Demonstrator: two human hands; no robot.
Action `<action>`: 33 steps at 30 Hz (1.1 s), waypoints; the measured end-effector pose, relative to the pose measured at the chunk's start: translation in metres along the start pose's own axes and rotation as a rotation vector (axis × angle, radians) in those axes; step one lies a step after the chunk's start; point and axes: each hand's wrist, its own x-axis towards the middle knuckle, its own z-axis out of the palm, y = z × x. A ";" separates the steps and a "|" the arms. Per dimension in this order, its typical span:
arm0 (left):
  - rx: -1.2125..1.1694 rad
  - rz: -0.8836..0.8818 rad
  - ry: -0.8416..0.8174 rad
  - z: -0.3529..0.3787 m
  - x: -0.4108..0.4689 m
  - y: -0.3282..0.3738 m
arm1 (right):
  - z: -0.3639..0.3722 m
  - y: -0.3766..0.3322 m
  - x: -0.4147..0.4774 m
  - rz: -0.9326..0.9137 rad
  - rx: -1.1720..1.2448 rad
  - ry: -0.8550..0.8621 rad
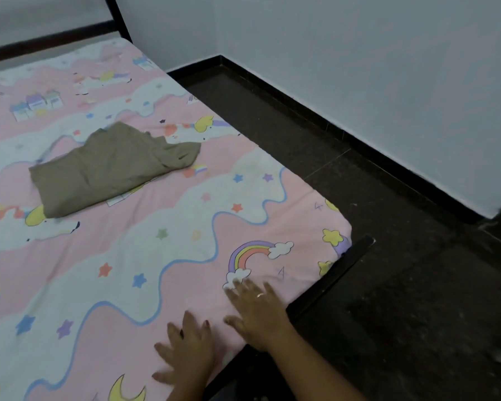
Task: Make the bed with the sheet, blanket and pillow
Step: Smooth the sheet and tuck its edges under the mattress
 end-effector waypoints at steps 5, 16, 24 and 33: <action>0.095 0.160 -0.083 0.032 0.019 0.066 | -0.005 0.093 0.014 0.061 -0.052 0.038; 0.135 0.186 -0.024 0.068 0.053 0.183 | -0.044 0.168 0.098 0.027 -0.031 0.225; 0.218 0.189 -0.119 0.085 0.046 0.276 | -0.097 0.272 0.133 0.590 0.200 0.197; 0.026 -0.168 0.244 0.139 0.033 0.359 | -0.136 0.320 0.147 0.446 0.538 -0.416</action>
